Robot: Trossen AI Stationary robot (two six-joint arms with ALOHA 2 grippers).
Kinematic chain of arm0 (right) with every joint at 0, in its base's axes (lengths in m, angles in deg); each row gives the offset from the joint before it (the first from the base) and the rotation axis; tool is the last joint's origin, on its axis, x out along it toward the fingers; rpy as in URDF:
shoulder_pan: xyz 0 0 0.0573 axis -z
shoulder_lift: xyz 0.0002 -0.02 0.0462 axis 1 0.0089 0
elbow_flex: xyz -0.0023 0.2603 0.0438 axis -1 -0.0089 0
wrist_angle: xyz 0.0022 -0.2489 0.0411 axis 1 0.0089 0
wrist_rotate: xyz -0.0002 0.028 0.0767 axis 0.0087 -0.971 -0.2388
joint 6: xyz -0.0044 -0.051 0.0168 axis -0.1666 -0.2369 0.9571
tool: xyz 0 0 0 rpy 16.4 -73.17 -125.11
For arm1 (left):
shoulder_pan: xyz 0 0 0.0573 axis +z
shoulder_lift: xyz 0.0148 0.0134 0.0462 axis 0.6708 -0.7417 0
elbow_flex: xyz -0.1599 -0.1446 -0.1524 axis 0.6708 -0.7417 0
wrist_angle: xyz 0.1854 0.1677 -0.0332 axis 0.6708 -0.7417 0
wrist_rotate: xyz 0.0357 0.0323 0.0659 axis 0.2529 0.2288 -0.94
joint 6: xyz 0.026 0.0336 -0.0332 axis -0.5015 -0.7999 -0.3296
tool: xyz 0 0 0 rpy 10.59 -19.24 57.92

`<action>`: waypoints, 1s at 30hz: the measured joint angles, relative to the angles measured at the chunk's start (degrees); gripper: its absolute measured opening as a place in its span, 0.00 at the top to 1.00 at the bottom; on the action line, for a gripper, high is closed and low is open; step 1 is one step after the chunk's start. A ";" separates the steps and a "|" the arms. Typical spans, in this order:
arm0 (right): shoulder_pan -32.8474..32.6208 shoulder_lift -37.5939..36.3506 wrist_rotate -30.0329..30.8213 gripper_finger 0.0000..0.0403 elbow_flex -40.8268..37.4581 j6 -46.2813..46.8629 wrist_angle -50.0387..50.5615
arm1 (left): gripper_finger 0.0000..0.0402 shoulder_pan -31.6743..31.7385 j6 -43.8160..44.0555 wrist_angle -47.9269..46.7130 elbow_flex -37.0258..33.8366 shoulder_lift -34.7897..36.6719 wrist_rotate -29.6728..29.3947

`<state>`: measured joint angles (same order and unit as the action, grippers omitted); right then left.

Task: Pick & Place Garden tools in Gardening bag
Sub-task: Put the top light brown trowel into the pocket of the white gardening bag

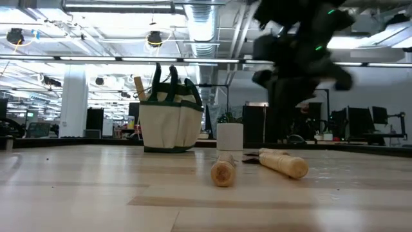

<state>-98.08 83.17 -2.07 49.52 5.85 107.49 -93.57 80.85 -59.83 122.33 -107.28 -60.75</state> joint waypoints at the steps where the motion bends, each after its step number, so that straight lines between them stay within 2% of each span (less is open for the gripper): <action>1: 1.41 0.78 0.03 1.00 0.40 -0.08 -0.43 | 1.00 0.05 0.03 0.27 0.00 -0.11 -0.02; 9: 11.46 8.07 0.13 1.00 4.39 -0.41 -2.33 | 1.00 0.13 0.03 1.73 0.04 -0.23 0.00; 15: 15.01 10.63 0.12 1.00 5.03 -0.30 -1.37 | 1.00 0.13 0.03 2.24 0.04 -0.23 0.00; 23: 15.14 10.76 -0.12 1.00 5.04 4.91 2.22 | 1.00 0.13 -0.14 2.36 0.04 -0.23 0.02; 30: 10.65 10.76 -0.13 1.00 5.04 11.89 6.08 | 1.00 0.00 -1.98 2.35 0.04 -0.23 1.28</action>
<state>-87.43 93.93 -2.20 54.57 17.74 113.58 -93.57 78.88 -57.48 122.37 -107.52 -59.46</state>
